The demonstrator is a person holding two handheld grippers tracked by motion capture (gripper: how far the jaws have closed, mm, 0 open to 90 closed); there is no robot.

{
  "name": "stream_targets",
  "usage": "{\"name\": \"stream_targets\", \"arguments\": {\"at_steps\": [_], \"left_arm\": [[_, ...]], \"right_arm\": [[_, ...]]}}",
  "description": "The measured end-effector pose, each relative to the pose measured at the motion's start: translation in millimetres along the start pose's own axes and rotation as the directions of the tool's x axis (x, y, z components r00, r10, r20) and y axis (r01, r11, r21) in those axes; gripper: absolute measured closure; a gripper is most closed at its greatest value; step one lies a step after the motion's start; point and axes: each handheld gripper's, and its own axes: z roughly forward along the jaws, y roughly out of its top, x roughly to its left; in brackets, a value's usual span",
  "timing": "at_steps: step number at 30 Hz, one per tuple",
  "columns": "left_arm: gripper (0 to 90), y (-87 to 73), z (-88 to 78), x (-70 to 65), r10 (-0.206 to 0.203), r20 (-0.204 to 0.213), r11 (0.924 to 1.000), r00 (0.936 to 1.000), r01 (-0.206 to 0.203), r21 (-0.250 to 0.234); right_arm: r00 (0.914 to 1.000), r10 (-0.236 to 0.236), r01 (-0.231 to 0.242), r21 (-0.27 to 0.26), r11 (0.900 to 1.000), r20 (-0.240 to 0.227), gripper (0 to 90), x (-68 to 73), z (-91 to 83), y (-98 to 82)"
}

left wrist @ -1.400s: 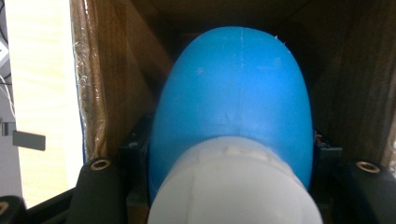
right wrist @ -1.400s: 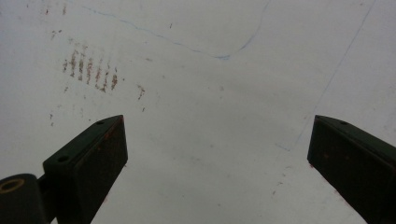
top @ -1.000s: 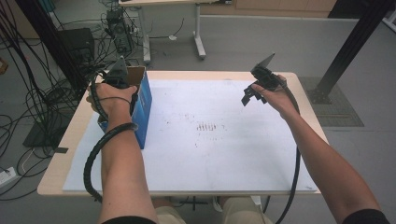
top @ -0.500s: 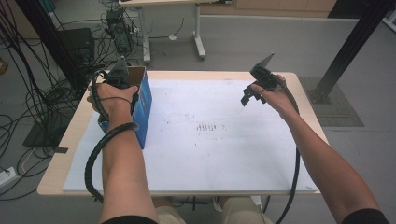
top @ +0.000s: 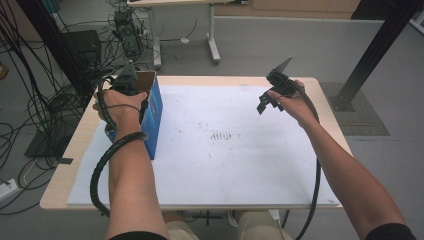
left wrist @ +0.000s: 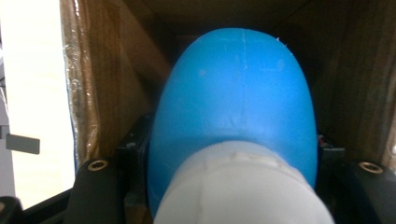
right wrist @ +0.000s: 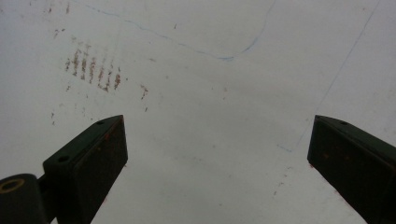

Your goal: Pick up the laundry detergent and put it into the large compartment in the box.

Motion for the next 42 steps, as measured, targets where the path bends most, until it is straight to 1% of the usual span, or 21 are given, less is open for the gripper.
{"name": "stream_targets", "arguments": {"at_steps": [13, 19, 32, 42], "left_arm": [[35.2, 0.7, -0.7, -2.9, 0.003, -0.014, 1.0000, 0.9999, -0.003, -0.003], [35.1, 0.8, -0.9, -3.5, 0.008, -0.014, 1.0000, 0.9999, -0.008, -0.001], [34.7, 0.5, -1.8, -4.4, 0.009, -0.019, 0.9999, 0.9998, -0.009, -0.005], [33.9, -0.8, -2.1, -2.0, 0.004, -0.015, 0.9999, 0.9999, -0.004, -0.011]], "right_arm": [[1.0000, 0.004, -0.004, 0.001, 1.000, -0.001, 4.6, -1.6, -0.5, 0.1], [0.9999, 0.004, -0.004, -0.003, 1.000, -0.010, 4.6, -3.2, -0.9, -0.6], [0.9999, 0.007, -0.007, -0.003, 1.000, -0.007, 4.6, -3.8, -1.6, -1.8], [1.0000, 0.003, -0.003, 0.000, 1.000, -0.006, 4.6, -2.7, -1.0, -1.2]]}}
